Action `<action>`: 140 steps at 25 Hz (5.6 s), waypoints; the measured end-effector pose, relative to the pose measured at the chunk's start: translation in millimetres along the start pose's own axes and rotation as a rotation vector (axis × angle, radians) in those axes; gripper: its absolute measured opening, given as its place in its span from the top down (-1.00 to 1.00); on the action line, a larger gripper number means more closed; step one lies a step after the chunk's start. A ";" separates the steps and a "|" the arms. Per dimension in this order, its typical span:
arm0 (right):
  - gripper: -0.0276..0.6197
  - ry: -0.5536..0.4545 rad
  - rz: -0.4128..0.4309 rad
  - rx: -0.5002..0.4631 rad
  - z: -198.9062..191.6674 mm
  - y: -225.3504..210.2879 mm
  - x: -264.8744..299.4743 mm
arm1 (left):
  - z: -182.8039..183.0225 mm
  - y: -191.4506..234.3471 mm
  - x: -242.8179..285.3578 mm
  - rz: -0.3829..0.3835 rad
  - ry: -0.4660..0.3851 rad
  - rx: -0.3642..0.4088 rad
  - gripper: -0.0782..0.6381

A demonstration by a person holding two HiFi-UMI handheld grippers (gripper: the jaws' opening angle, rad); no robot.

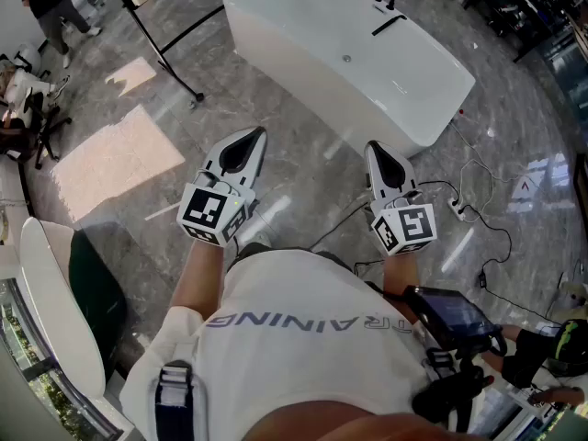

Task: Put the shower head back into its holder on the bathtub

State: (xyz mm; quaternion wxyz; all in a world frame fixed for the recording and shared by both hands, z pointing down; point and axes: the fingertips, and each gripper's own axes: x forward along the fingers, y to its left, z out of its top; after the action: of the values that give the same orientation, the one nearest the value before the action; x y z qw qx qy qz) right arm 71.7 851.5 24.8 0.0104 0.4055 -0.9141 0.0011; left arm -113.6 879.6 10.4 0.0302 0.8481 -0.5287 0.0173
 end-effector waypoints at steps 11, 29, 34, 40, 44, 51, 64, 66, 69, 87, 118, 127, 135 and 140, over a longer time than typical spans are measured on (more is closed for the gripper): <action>0.88 0.012 0.000 -0.011 -4.0 -0.4 -0.2 | -6.2 -3.5 1.2 -0.003 0.009 -0.010 0.73; 0.88 0.068 -0.069 -0.017 -1.3 89.6 45.0 | -19.3 88.5 -72.2 0.005 -0.028 -0.035 0.73; 0.88 0.099 -0.066 -0.030 -2.1 115.5 56.5 | -17.1 119.2 -87.2 0.014 -0.020 -0.033 0.73; 0.88 0.090 -0.031 -0.024 -6.7 123.4 82.8 | -25.1 126.5 -85.5 0.008 -0.008 -0.017 0.73; 0.88 0.076 0.000 -0.011 -16.9 113.8 109.9 | -27.8 135.1 -67.2 0.012 0.003 -0.002 0.73; 0.88 0.066 0.020 0.004 -13.9 52.0 163.0 | -18.6 161.1 2.8 0.033 0.038 0.019 0.73; 0.88 0.047 0.044 0.040 -19.8 -123.5 252.7 | -5.0 164.1 191.3 0.062 0.066 0.052 0.73; 0.88 0.047 0.043 0.051 -22.4 -152.4 261.3 | -2.5 161.3 219.3 0.065 0.070 0.062 0.73; 0.88 0.050 0.040 0.066 -30.4 -187.1 271.9 | -3.6 158.9 252.5 0.068 0.081 0.075 0.73; 0.88 0.072 -0.091 0.072 -43.5 -318.1 336.9 | 0.2 194.0 425.8 -0.070 0.077 0.034 0.73; 0.88 0.148 -0.621 0.009 -23.7 -456.0 480.2 | 7.2 305.1 706.0 -0.619 0.085 0.006 0.73; 0.88 0.114 -0.653 0.027 -27.3 -523.5 437.9 | 13.6 235.1 756.5 -0.664 0.095 0.020 0.73; 0.88 0.115 -0.578 0.056 -52.6 -601.7 439.4 | 10.6 205.0 807.8 -0.590 0.134 0.029 0.73; 0.88 0.178 -0.491 0.015 -82.6 -603.1 485.1 | -16.8 233.0 828.4 -0.545 0.184 0.010 0.73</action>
State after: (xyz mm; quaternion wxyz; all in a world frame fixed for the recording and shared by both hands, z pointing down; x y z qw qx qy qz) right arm 194.7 88.0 113.3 0.0876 0.6137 -0.7836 0.0411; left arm 42.1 36.4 85.4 0.0774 0.9540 -0.2761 0.0880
